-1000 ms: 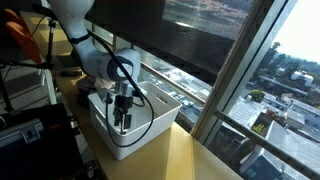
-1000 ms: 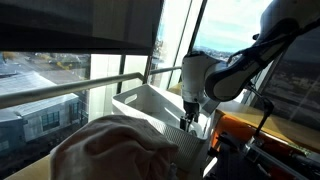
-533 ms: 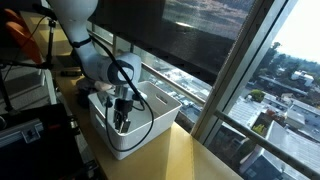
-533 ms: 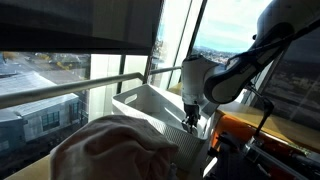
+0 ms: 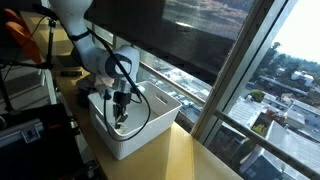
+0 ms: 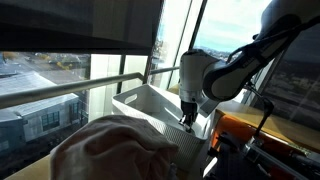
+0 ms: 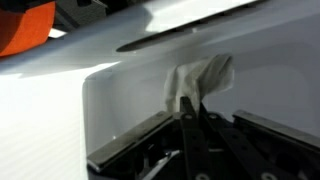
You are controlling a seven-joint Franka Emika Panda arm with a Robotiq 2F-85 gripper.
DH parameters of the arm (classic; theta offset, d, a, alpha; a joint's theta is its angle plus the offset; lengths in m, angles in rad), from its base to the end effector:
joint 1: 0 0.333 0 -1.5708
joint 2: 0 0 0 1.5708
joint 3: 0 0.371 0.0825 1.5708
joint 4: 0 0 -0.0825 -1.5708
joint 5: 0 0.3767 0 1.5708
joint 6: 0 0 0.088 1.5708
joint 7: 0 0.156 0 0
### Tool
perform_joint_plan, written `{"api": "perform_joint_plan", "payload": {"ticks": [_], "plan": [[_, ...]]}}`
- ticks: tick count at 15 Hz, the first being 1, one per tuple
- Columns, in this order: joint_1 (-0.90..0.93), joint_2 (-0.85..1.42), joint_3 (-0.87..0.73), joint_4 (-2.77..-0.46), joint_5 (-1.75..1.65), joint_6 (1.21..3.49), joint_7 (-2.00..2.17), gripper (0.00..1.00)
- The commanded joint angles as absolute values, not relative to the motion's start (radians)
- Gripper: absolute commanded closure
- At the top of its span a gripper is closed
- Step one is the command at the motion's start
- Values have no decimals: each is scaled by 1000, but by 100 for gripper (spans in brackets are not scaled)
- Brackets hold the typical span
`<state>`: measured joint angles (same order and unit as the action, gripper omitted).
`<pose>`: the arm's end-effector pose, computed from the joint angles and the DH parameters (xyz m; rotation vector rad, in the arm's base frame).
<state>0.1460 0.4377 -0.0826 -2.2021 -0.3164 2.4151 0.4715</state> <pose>0.5383 0.0210 0.1739 2.8559 -0.2046 -0.2297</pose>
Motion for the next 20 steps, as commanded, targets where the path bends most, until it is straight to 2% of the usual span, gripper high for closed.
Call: {"api": "perform_joint_plan", "payload": {"ticks": [1,10,14,20], "plan": [[170,328,-42,-2198,-251,2364,432,99],[262,86,115,-2017,-253,2222,447,99],[306,143,202,-1917,-263,2224,454,99],[307,303,208,-1944,-218,2410,374,99]]}}
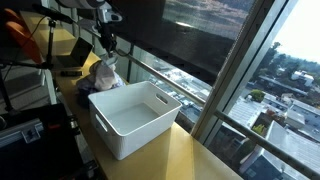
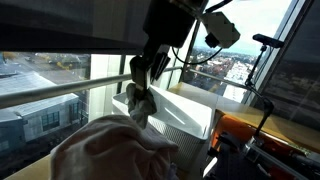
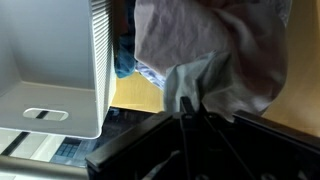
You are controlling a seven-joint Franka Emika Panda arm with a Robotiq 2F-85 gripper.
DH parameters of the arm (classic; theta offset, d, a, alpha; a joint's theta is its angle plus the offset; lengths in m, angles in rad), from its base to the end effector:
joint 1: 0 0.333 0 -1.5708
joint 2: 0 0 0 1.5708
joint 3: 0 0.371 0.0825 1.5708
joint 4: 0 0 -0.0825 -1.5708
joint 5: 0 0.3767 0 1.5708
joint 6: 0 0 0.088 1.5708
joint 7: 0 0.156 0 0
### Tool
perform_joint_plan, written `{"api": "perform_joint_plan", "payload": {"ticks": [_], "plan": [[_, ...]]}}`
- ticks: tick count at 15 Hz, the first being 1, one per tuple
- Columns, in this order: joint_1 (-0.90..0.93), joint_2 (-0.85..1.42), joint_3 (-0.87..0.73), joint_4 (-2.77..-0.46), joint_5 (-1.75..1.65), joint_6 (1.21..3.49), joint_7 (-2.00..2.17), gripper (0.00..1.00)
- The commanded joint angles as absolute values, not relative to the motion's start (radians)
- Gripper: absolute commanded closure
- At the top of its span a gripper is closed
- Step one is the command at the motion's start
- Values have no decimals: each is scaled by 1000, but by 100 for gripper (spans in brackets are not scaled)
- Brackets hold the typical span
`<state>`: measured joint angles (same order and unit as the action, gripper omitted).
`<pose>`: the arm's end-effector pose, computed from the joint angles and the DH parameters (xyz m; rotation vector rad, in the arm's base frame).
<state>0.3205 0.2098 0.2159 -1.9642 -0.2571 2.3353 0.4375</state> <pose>0.5490 0.3044 0.3968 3.0393 0.3870 0.3406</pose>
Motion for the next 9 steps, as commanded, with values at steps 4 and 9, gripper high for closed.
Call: {"api": "perform_joint_plan", "payload": {"ticks": [4,9], "plan": [[312,460,204,-1877,-146,2466,316,99],[329,597,185,-1787,-98,2431,294,99]]}}
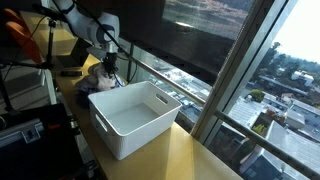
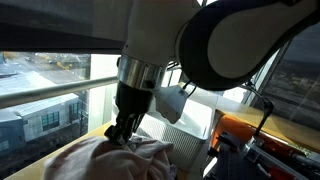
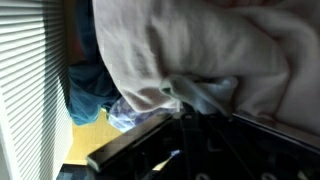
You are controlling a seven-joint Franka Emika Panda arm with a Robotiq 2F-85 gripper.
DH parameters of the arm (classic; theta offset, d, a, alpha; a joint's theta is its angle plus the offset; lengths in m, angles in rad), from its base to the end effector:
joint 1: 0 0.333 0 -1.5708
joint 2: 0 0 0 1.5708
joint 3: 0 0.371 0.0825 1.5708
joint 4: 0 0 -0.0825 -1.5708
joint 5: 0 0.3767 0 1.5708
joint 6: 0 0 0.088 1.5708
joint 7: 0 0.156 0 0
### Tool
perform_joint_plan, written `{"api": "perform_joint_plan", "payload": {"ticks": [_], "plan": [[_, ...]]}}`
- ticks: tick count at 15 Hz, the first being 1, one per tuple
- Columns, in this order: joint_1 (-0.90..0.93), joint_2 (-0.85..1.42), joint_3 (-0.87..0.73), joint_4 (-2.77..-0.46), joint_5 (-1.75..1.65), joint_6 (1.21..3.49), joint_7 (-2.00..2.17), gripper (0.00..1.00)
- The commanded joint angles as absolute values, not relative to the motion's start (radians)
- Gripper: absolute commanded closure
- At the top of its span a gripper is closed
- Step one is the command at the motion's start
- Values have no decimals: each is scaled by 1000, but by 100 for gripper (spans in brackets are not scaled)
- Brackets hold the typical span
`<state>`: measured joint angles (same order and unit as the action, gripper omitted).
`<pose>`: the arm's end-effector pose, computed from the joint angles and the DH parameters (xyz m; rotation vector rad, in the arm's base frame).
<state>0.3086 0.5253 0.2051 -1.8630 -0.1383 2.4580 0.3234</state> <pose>0.5946 0.3194 0.2511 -3.0700 -0.4058 -0.1129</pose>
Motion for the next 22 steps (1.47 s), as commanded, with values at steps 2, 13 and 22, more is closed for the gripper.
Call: {"api": "perform_joint_plan", "payload": {"ticks": [2,13,22], "plan": [[335,623,171,-1763,-102,2422,300,95],[373,480,109,-1689,-146,2239,376,10],[395,400,129,-1635,-177,2137,395,0]]}}
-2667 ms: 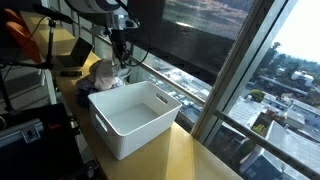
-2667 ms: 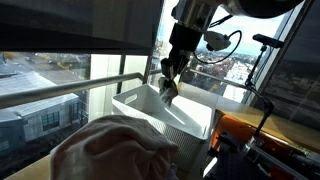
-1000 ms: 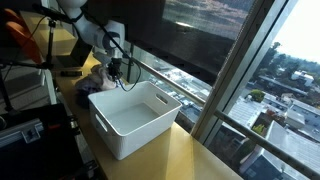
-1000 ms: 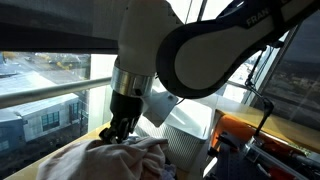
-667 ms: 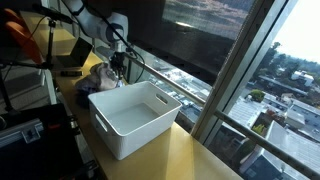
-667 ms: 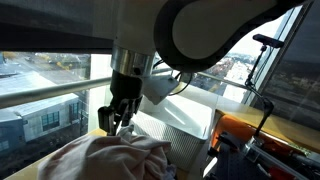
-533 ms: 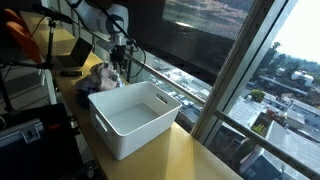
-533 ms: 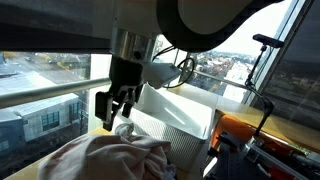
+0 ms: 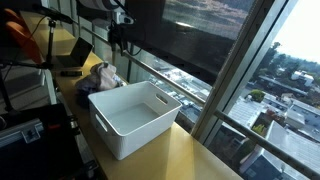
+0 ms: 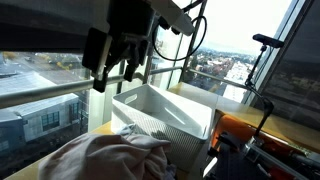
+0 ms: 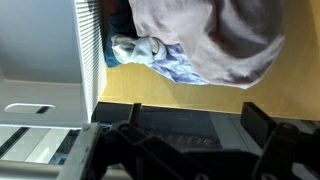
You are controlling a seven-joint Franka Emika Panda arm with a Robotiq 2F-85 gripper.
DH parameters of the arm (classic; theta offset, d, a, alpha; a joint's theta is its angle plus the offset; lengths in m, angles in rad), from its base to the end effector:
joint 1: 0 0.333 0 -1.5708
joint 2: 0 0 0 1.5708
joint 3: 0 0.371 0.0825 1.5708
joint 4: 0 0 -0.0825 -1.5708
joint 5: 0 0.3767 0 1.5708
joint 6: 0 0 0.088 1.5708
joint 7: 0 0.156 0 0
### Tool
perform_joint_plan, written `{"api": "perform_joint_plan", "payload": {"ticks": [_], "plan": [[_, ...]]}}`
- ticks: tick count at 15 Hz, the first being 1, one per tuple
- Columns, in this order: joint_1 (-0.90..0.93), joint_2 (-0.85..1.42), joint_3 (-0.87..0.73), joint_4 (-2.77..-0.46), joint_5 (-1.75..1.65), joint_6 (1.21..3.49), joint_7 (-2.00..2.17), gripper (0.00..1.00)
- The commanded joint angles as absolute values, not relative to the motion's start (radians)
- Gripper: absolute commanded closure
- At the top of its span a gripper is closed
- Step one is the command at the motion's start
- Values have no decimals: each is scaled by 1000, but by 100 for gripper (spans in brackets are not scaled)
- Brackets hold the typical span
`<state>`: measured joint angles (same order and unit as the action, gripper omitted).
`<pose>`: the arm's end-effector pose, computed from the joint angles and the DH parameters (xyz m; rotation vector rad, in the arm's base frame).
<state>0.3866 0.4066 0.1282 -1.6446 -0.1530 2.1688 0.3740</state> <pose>0.6208 0.3251 0.3978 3.0956 0.3198 0.2261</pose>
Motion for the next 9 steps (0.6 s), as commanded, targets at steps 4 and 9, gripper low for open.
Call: {"api": "perform_joint_plan", "payload": {"ticks": [4,9], "plan": [[387,413,129,-1660,-173,2155,391,0],[377,474,119,-1713,-187,2213,368,0]]}}
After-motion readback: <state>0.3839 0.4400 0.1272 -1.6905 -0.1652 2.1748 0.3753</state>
